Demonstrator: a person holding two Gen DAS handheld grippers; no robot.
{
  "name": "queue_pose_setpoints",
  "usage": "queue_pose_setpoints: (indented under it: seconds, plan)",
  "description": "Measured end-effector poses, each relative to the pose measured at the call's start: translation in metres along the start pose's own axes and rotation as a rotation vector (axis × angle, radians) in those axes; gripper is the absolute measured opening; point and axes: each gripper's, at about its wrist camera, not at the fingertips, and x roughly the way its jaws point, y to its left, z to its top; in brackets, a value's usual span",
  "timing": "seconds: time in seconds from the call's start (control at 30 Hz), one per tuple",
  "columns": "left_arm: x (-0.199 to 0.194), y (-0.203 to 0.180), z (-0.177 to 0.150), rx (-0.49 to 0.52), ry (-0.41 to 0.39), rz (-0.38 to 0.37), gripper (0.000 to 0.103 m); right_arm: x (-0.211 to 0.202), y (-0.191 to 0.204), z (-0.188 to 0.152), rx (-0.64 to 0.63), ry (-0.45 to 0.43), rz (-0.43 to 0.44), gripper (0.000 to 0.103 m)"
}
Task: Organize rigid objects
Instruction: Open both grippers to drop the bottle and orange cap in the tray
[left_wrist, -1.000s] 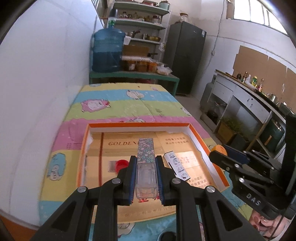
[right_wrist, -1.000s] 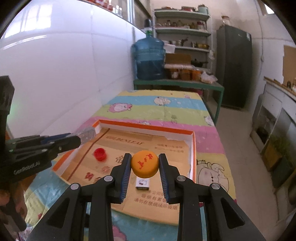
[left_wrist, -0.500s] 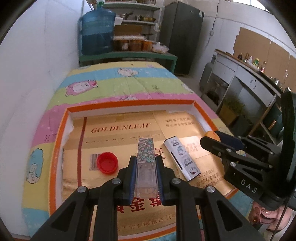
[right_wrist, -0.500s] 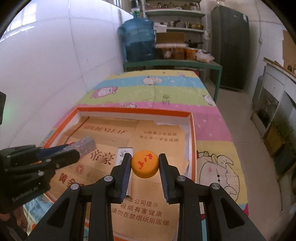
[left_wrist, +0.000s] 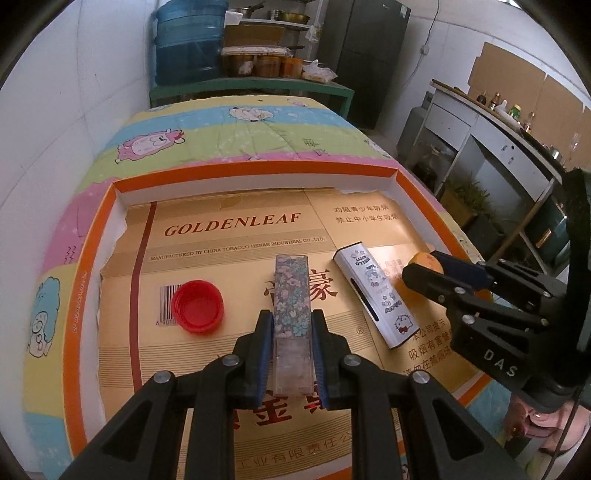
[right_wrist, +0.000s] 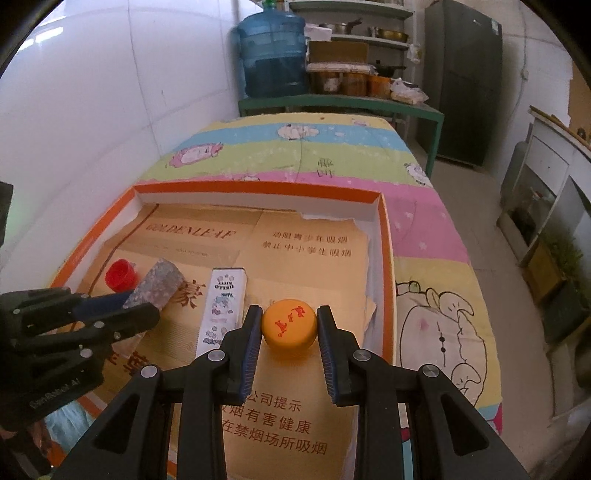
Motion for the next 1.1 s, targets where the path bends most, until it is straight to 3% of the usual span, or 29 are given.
queue_pose_setpoints:
  seconds: [0.13, 0.2, 0.27, 0.63, 1.1]
  plan:
    - [-0.001, -0.004, 0.0, 0.017, 0.001, 0.018, 0.026, 0.004, 0.0, -0.001, -0.007, 0.011, -0.007, 0.031]
    - [-0.002, -0.004, 0.0, 0.018, -0.001, 0.015, 0.043, 0.006, 0.0, -0.002, -0.008, 0.017, -0.005, 0.031]
    - [-0.003, -0.004, 0.0, 0.018, -0.004, 0.014, 0.052, 0.007, 0.0, -0.003, -0.012, 0.019, -0.006, 0.031]
    - [-0.026, -0.006, 0.0, 0.036, -0.044, 0.035, 0.053, -0.004, 0.006, -0.004, -0.038, -0.013, -0.013, 0.045]
    - [-0.096, -0.011, -0.02, 0.032, -0.173, 0.118, 0.053, -0.065, 0.017, -0.016, 0.017, -0.114, 0.005, 0.05]
